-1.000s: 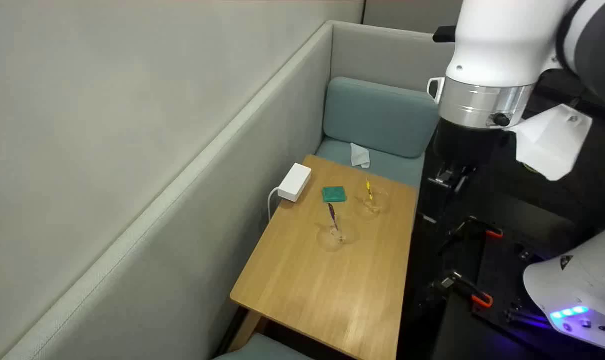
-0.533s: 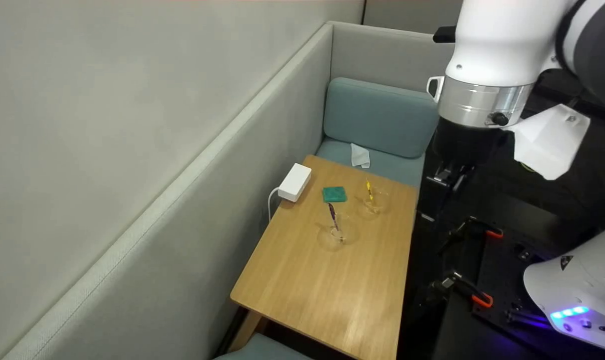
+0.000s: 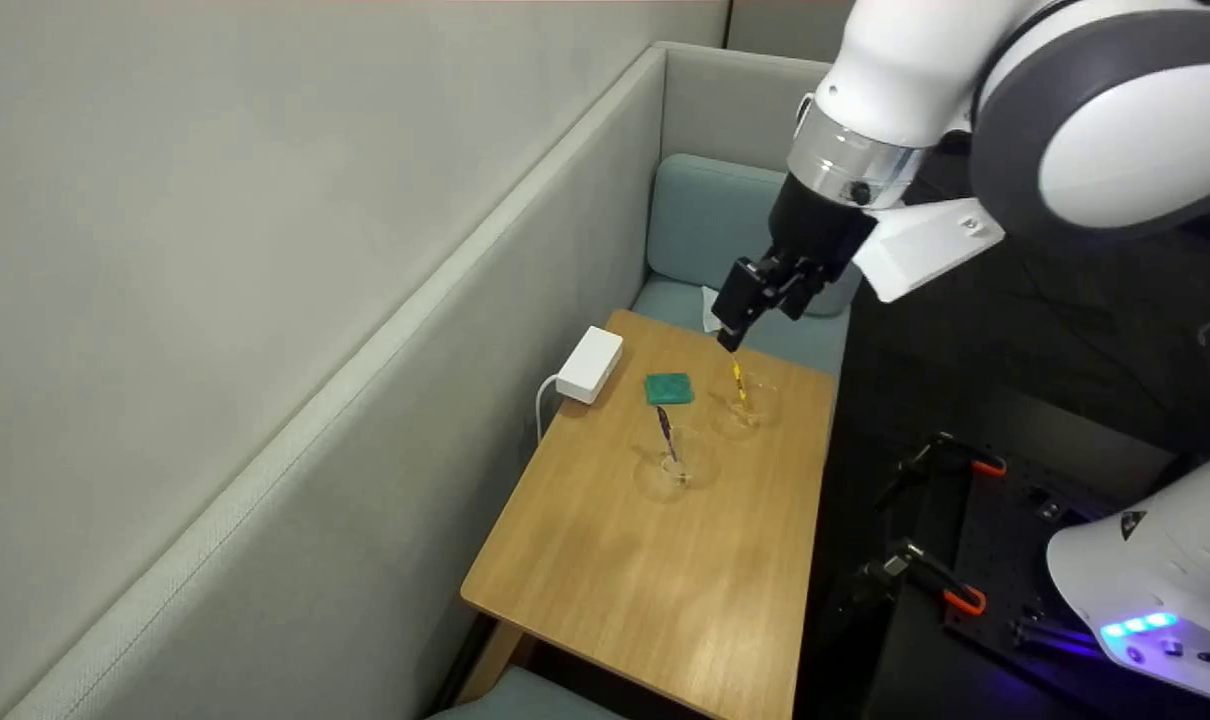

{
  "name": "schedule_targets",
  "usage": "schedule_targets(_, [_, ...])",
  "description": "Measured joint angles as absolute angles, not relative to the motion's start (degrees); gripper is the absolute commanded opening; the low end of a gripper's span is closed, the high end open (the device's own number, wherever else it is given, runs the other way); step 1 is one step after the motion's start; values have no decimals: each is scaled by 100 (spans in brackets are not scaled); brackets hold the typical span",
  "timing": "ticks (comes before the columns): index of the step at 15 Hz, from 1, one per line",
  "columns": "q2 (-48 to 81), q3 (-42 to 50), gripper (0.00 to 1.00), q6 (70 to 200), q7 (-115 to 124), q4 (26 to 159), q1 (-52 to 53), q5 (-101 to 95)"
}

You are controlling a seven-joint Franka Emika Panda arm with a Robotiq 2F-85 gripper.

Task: Remove the pens from the cups then stack the cups together

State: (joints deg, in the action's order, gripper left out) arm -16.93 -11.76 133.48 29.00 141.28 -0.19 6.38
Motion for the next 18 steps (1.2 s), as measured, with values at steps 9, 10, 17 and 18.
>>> schedule_targets(9, [889, -477, 100, 15076, 3420, 13357, -245, -556])
schedule_targets(10, [1164, -383, 100, 15103, 3418, 13235, -188, -506])
schedule_targets(17, [1666, -189, 100, 15103, 3407, 12917, 35, -367])
schedule_targets(18, [1694, -88, 100, 15137, 3407, 12915, 116, -368])
